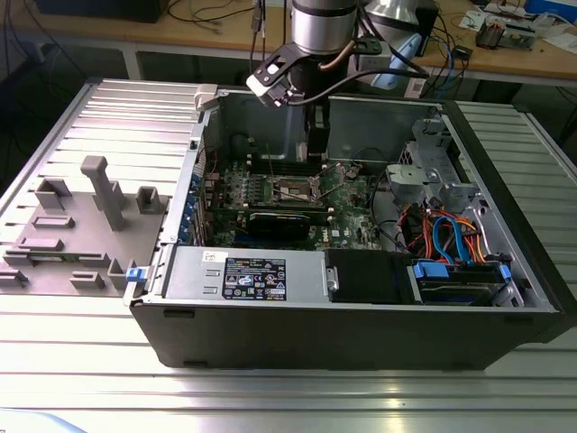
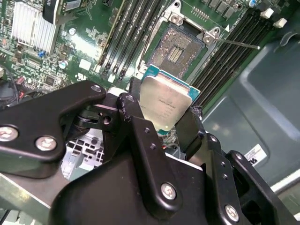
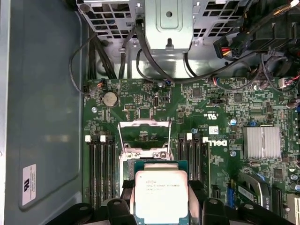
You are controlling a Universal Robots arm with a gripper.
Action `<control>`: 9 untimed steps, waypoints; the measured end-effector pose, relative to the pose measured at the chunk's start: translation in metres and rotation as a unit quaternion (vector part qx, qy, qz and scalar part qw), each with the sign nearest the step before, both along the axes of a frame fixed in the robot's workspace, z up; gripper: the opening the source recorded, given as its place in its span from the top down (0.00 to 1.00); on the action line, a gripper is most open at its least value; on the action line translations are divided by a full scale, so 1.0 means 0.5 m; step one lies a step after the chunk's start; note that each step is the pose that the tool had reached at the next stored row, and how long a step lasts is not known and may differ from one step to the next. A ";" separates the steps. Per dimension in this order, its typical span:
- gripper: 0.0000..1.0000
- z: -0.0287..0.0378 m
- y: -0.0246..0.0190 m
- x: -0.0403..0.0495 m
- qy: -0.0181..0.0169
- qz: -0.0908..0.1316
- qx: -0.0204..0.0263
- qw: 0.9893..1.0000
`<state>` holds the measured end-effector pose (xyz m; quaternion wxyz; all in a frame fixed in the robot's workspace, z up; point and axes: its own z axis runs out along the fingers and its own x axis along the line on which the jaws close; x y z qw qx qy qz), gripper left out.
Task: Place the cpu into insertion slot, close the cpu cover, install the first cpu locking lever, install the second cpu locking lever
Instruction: 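Place the cpu into insertion slot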
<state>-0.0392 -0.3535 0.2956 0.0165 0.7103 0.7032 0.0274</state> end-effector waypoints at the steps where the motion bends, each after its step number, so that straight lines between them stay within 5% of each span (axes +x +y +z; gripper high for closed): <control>1: 0.46 -0.005 0.0003 -0.001 0.000 0.002 0.000 1.000; 9: 0.46 -0.048 0.0021 -0.011 0.000 0.021 0.000 1.000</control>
